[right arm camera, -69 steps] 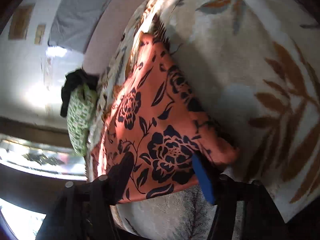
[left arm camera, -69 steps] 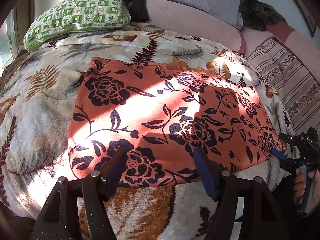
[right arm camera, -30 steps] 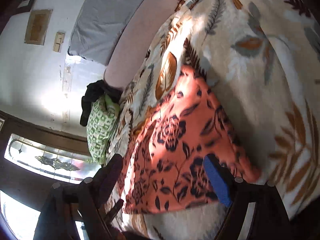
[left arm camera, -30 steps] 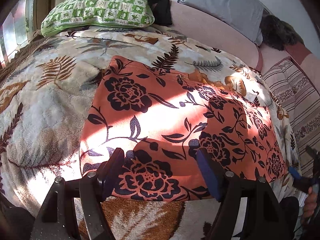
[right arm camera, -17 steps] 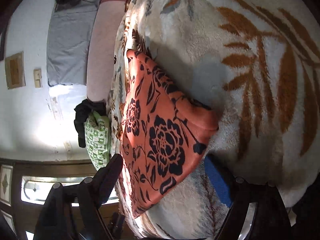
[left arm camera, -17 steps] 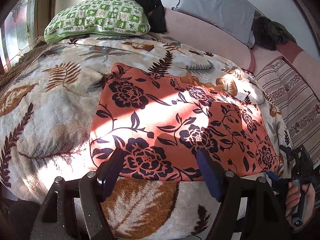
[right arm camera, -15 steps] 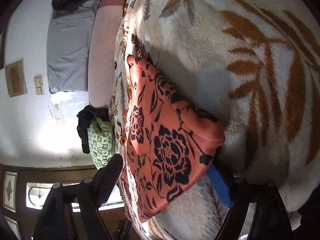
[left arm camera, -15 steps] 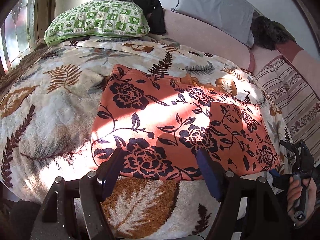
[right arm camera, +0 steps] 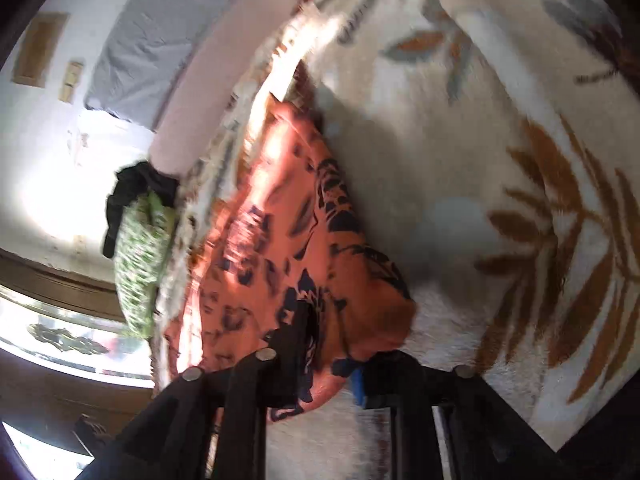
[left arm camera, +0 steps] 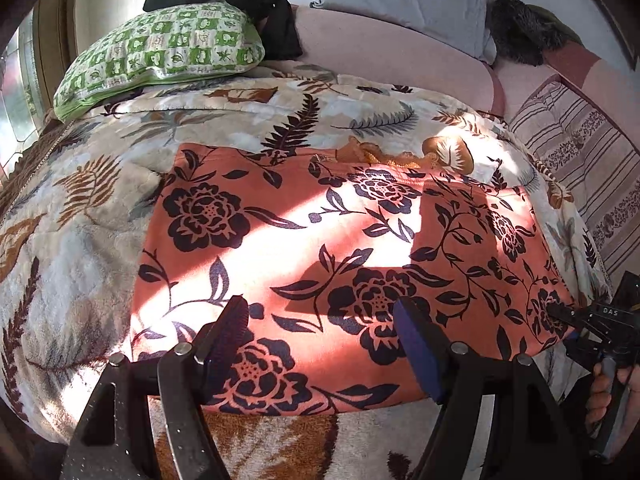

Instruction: Fold small clothes

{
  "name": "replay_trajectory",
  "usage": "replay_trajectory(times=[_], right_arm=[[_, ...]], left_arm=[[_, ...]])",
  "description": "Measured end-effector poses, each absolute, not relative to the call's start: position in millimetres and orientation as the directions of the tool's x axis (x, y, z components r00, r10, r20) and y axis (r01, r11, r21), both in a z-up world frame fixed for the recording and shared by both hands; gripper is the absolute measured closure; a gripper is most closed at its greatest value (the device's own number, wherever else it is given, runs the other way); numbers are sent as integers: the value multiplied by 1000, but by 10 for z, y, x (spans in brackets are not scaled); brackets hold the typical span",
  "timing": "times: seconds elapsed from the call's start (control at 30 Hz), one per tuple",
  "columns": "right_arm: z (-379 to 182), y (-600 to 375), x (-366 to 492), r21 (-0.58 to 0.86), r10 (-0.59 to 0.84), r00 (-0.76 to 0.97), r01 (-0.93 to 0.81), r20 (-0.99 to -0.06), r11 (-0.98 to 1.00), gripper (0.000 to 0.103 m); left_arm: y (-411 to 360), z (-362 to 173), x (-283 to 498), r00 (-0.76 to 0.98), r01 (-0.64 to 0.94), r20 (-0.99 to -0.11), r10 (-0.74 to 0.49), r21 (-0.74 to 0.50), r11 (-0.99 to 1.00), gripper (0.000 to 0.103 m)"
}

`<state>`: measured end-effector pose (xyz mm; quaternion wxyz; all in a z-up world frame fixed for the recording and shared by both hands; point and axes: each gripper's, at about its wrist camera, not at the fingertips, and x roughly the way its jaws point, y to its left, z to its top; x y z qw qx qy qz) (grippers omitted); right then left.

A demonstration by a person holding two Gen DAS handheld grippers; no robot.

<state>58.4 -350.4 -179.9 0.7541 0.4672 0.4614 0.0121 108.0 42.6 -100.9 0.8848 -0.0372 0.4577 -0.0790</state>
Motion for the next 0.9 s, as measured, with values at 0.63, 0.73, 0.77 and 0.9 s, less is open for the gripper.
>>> replay_trajectory(times=[0.63, 0.73, 0.77, 0.9], right_arm=[[-1660, -3852, 2564, 647, 560, 366, 179, -743, 742, 33], [-1545, -3550, 2661, 543, 500, 313, 64, -808, 837, 83], [-1491, -3511, 2654, 501, 460, 324, 54, -827, 864, 85], [-1607, -3537, 2650, 409, 355, 357, 86, -864, 909, 86]], left_arm=[[47, -1412, 1439, 540, 188, -832, -128, -29, 982, 24], [48, -1423, 1427, 553, 204, -823, -134, -22, 979, 22], [49, -1427, 1421, 558, 208, -818, -137, -21, 978, 22], [18, -1432, 1463, 558, 208, -820, -125, -7, 978, 21]])
